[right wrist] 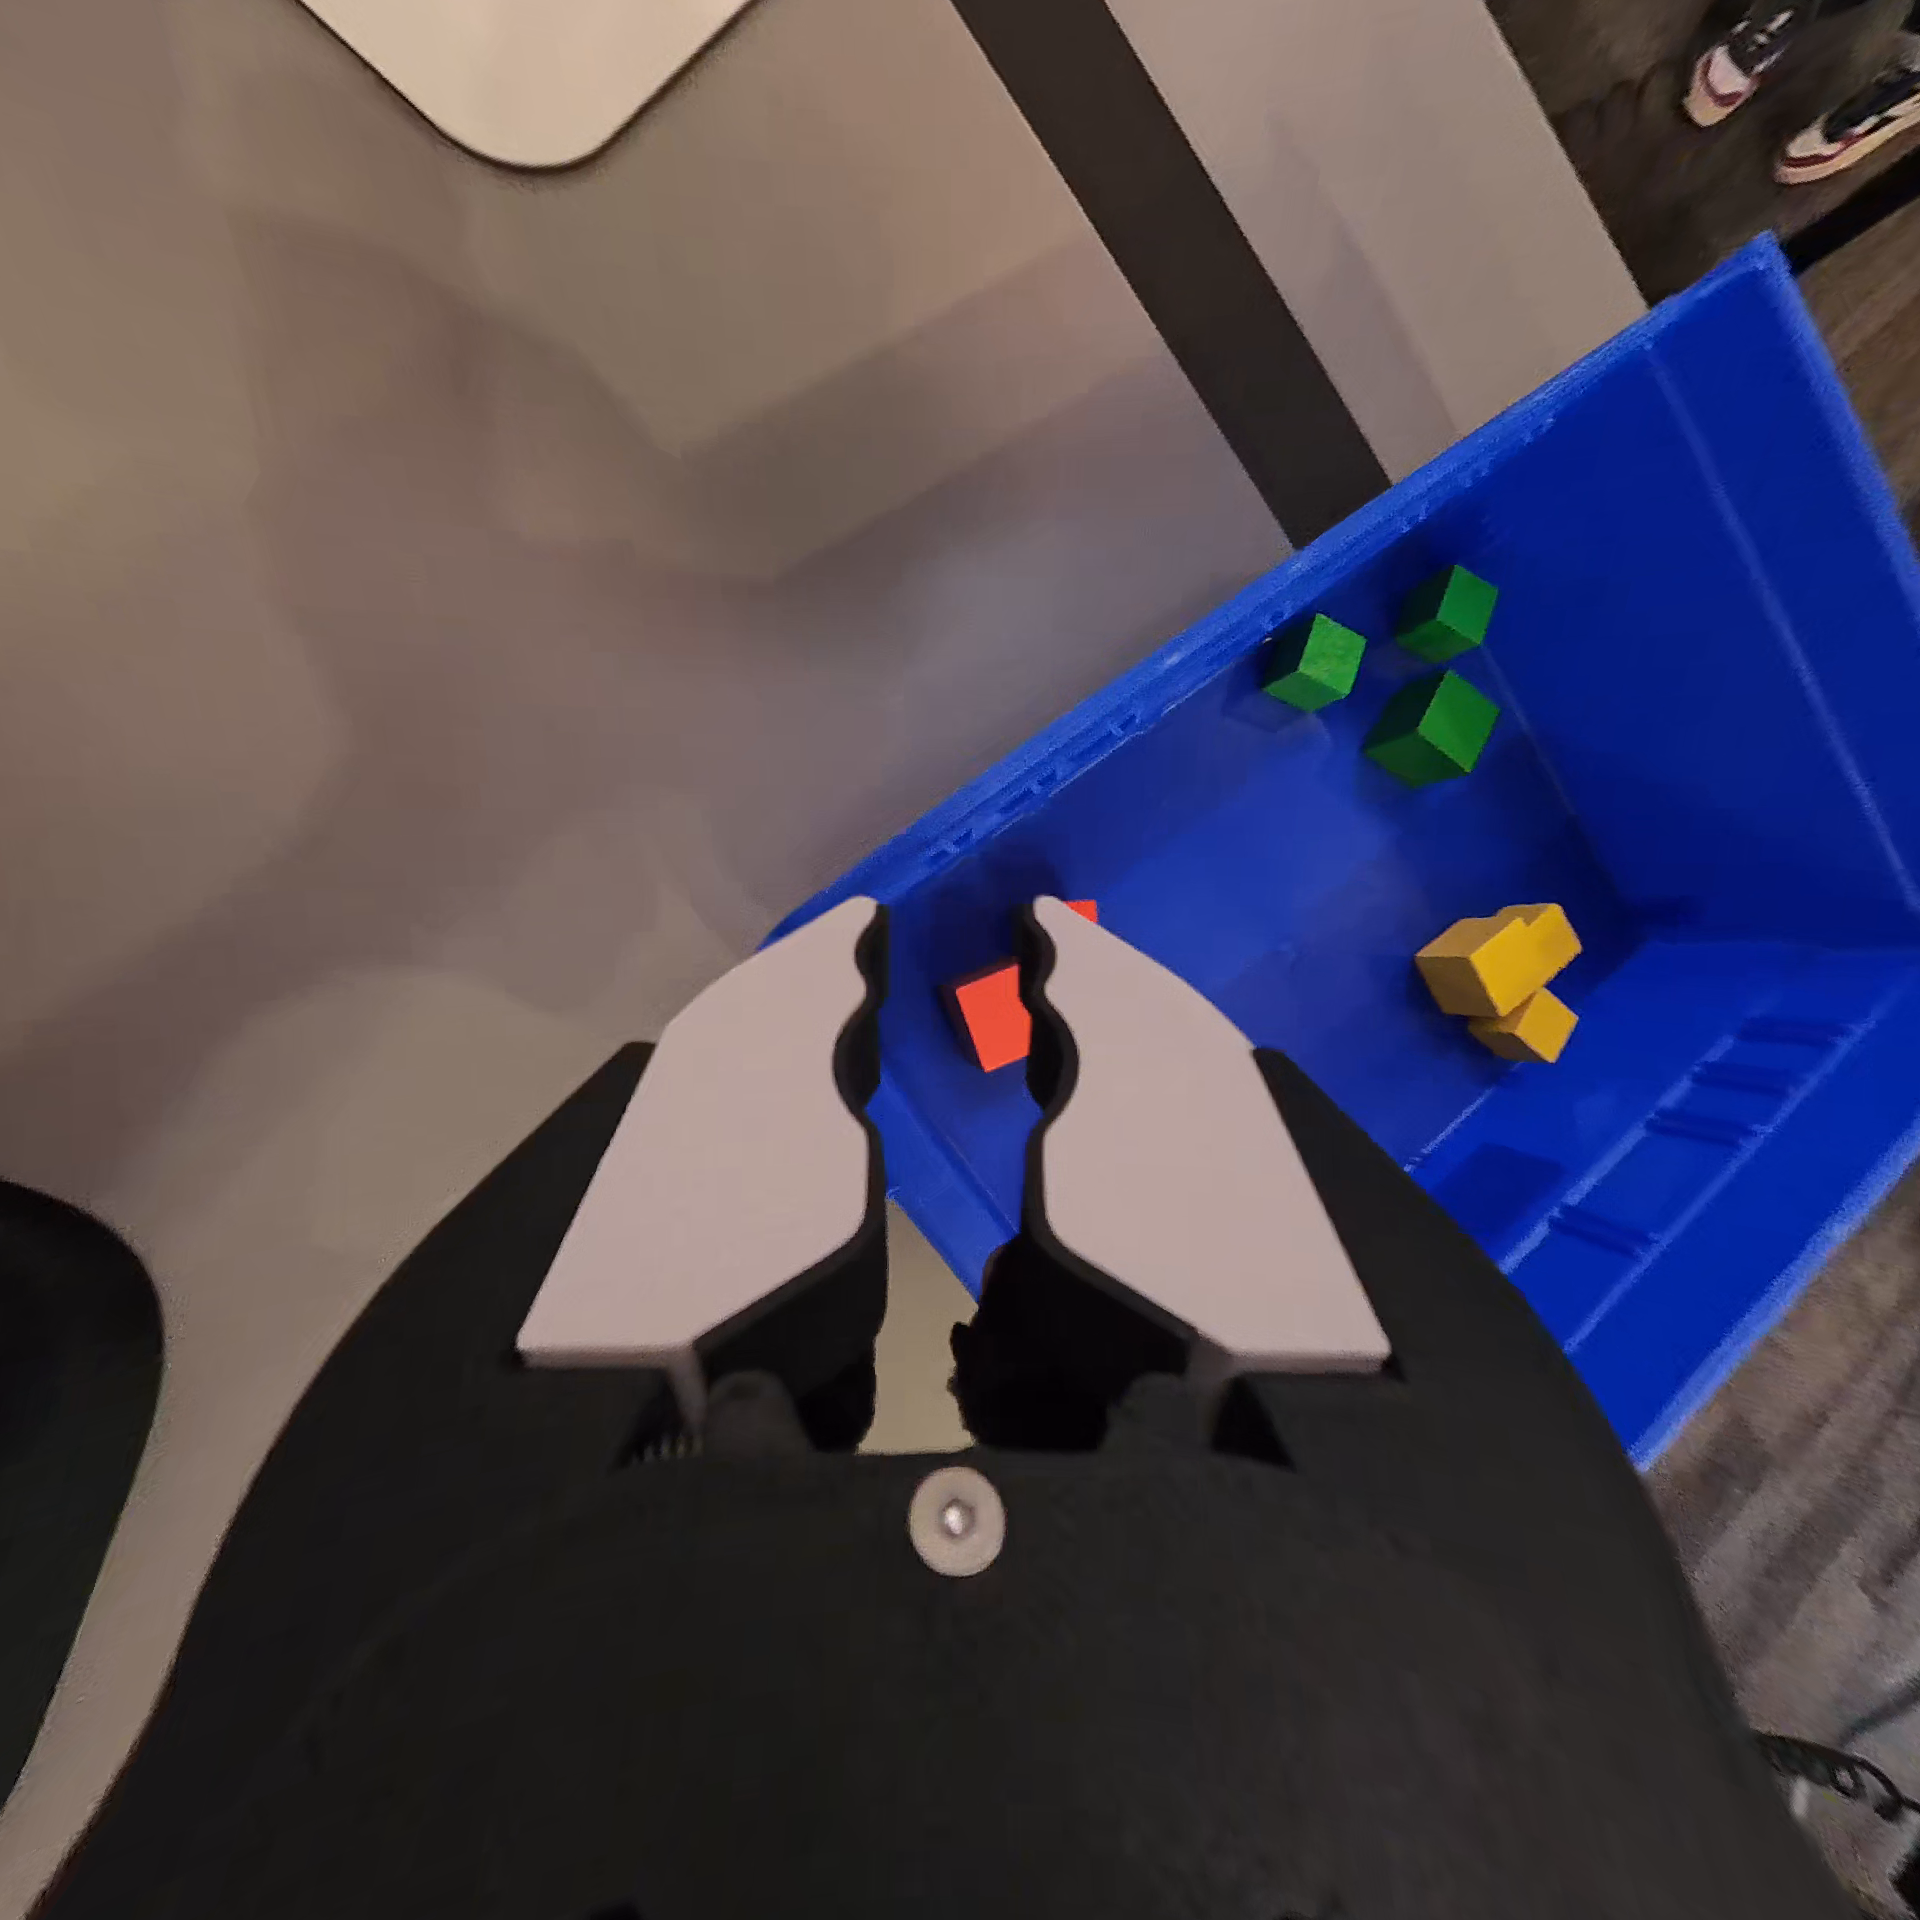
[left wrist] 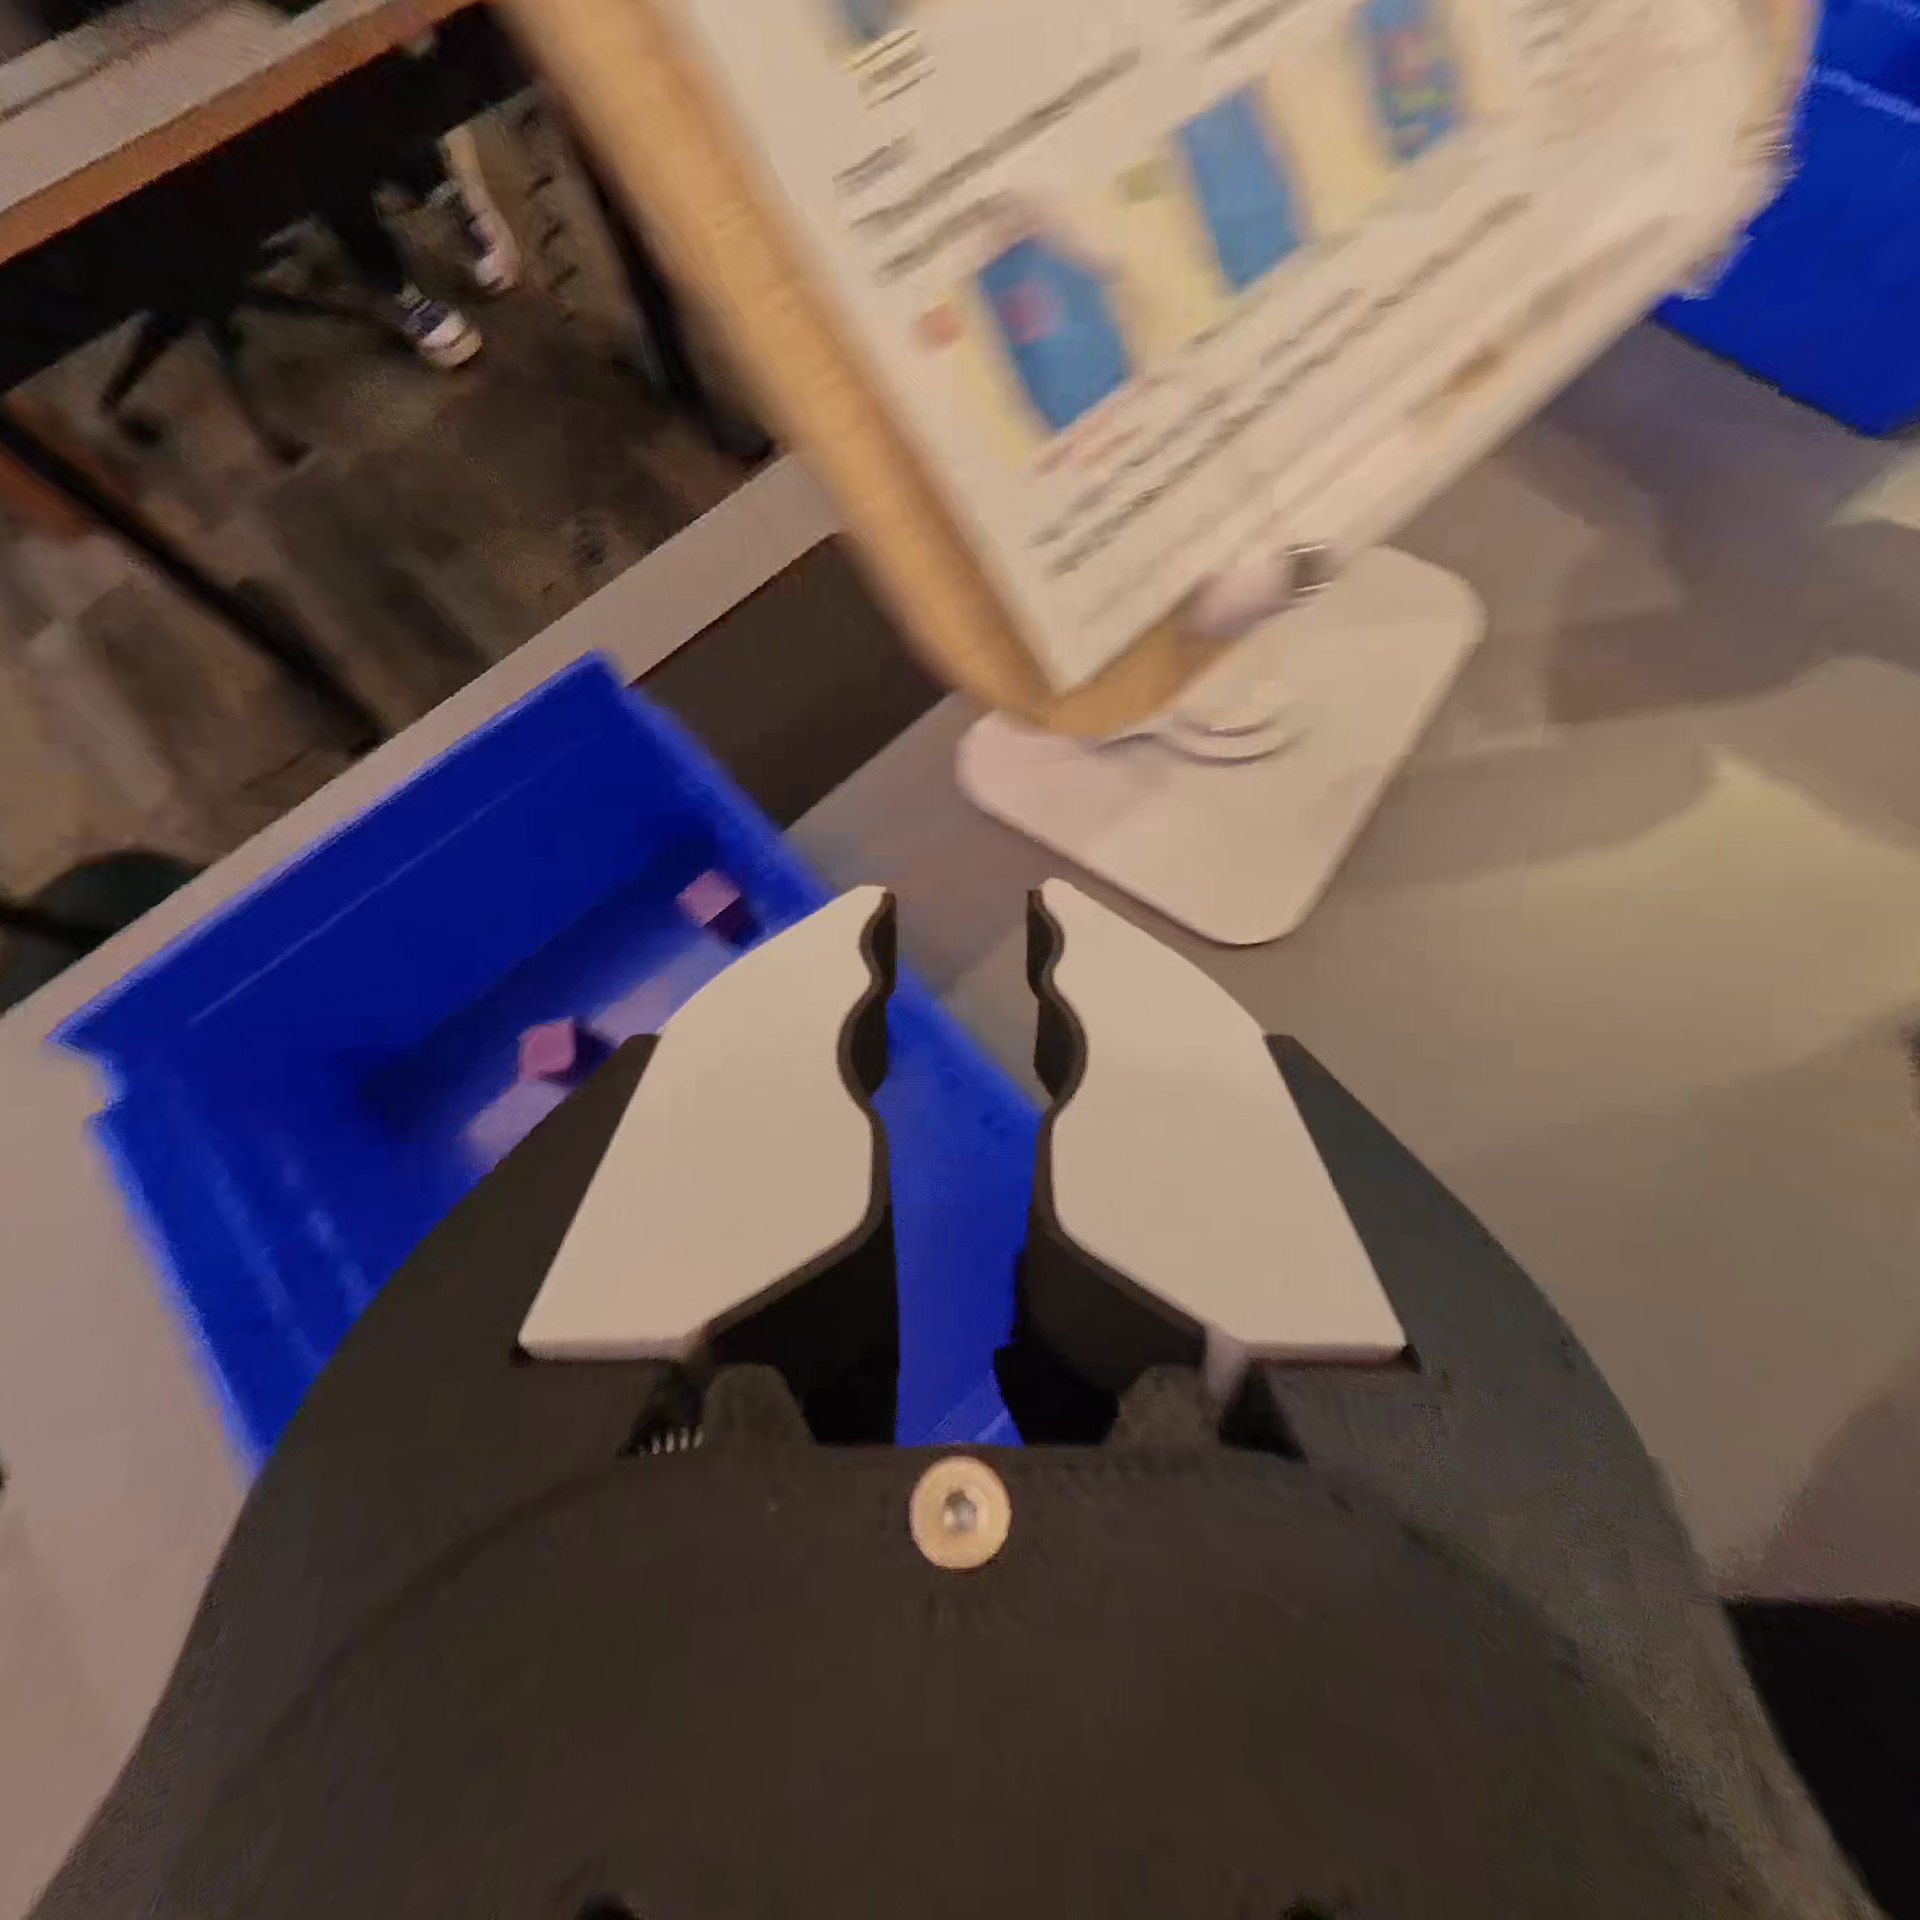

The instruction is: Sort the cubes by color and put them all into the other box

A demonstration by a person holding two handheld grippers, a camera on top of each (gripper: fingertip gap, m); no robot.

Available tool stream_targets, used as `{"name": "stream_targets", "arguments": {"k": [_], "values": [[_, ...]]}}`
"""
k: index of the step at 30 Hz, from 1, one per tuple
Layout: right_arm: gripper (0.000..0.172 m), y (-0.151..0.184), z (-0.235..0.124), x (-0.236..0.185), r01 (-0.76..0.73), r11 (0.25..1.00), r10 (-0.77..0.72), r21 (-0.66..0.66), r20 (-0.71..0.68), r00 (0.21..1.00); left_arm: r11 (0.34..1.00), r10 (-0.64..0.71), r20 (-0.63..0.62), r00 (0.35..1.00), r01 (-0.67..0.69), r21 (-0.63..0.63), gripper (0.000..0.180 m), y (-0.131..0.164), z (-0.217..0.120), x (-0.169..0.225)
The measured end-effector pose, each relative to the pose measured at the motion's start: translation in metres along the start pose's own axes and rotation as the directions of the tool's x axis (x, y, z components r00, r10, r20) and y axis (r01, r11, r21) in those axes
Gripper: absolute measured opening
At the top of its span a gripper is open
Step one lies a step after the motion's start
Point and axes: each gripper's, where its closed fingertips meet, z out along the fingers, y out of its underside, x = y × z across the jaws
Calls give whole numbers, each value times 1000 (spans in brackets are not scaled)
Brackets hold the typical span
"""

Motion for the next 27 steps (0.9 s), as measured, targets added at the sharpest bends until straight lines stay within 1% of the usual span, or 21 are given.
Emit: {"name": "stream_targets", "arguments": {"k": [3,5,7,9,11,14,16,17,18,19,22,25,27], "values": [[24,-2,-2,0,-7,1000,6,-20,-30,1000,993,-119,120,986,121,-12,29,28,8,-59],[25,-6,-4,1,-34,999,35,4,-34,999,983,-167,158,973,176,-45,32,51,26,-89],[25,-9,-6,1,-44,999,45,12,-40,998,974,-180,179,967,201,-107,37,76,50,-113],[25,-10,-7,2,-47,999,47,3,-51,998,956,-206,177,962,237,-172,42,100,76,-131],[25,-11,-9,3,-42,999,42,-9,-61,997,941,-192,208,959,240,-239,45,121,96,-148],[25,-14,-13,3,-40,999,40,-4,-68,997,915,-195,218,956,257,-310,46,141,116,-159],[25,-14,-15,5,-38,999,38,-3,-77,996,902,-168,234,958,245,-355,41,150,124,-165],[25,-15,-17,5,-36,999,36,1,-82,996,895,-174,231,957,251,-368,38,153,129,-165],[25,-17,-18,7,-34,999,35,6,-89,995,890,-182,218,959,255,-378,27,156,133,-164],[25,-18,-20,8,-34,999,35,11,-96,995,895,-190,206,960,256,-366,23,155,136,-164],[25,-23,-28,16,-26,999,30,30,-142,989,899,-208,200,957,268,-345,23,152,134,-163],[24,-36,-43,24,-10,997,26,80,-205,978,927,-239,173,955,277,-251,23,129,117,-152],[24,-54,-56,22,17,989,16,146,-225,974,951,-251,120,960,268,-154,23,101,99,-133]]}}
